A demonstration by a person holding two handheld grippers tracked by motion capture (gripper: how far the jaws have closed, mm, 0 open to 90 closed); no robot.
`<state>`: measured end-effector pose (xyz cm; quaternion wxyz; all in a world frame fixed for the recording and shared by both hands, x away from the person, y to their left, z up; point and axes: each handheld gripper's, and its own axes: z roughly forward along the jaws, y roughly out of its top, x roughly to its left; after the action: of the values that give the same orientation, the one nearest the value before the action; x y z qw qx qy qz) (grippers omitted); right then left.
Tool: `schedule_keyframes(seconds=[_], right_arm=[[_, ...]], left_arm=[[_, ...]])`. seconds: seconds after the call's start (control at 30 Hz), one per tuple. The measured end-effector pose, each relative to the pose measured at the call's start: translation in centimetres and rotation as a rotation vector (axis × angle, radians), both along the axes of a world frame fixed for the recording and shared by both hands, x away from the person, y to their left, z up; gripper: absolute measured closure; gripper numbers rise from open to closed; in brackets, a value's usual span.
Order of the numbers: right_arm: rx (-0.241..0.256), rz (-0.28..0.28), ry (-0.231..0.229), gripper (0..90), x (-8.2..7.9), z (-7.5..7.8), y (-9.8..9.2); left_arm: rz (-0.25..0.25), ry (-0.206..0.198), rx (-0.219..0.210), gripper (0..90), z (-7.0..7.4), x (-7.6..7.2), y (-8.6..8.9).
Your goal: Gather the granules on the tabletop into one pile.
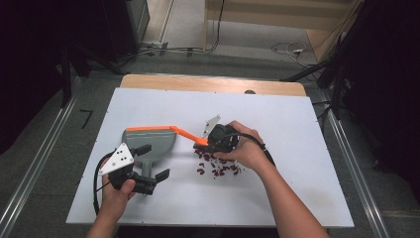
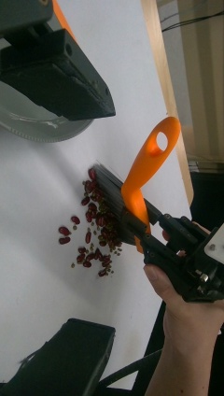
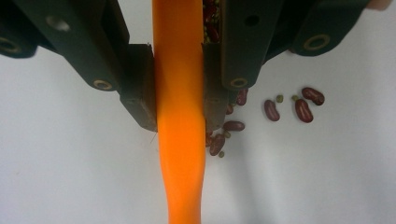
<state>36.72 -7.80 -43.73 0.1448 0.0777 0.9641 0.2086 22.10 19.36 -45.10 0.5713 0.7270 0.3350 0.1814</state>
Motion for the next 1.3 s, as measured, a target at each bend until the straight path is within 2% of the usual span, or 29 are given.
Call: schedule_keyframes(seconds=[0.1,0.23,0.47,0.57,0.9,1.07,1.13,1.23,1.3], right_arm=[[-0.001,0.008,-0.005,69.0,-0.1,0.1,-0.1],[0.014,-0.010,-0.001,69.1,0.0,0.3,-0.5],[0.033,-0.036,-0.044,69.0,0.7,0.5,-0.5],[0.022,-0.031,-0.056,69.1,0.9,0.4,-0.1],[-0.016,0.017,-0.037,69.1,0.2,0.1,0.8],[0.010,-0.039,-0.081,69.0,0.2,1.1,0.1],[0.047,-0.062,-0.095,69.0,-0.1,1.8,-0.1],[0.104,-0.101,-0.078,69.0,-0.9,3.0,-0.2],[0.157,-0.161,-0.055,69.0,-1.6,3.6,-0.2]], left_arm=[[-0.001,0.000,0.002,0.0,0.0,0.0,0.0],[0.000,0.000,0.000,0.0,0.0,0.0,0.0],[-0.002,0.001,0.003,0.0,-0.1,0.1,-0.1],[-0.003,0.000,0.003,0.0,-0.1,0.1,-0.1],[0.000,0.000,0.001,0.0,-0.1,0.1,0.1],[0.004,-0.004,-0.003,0.0,0.0,0.1,0.1],[0.008,-0.002,-0.003,0.0,0.0,0.1,0.3],[0.017,-0.001,-0.006,0.0,0.0,0.2,0.6],[0.022,-0.002,-0.015,0.0,0.0,0.2,0.7]])
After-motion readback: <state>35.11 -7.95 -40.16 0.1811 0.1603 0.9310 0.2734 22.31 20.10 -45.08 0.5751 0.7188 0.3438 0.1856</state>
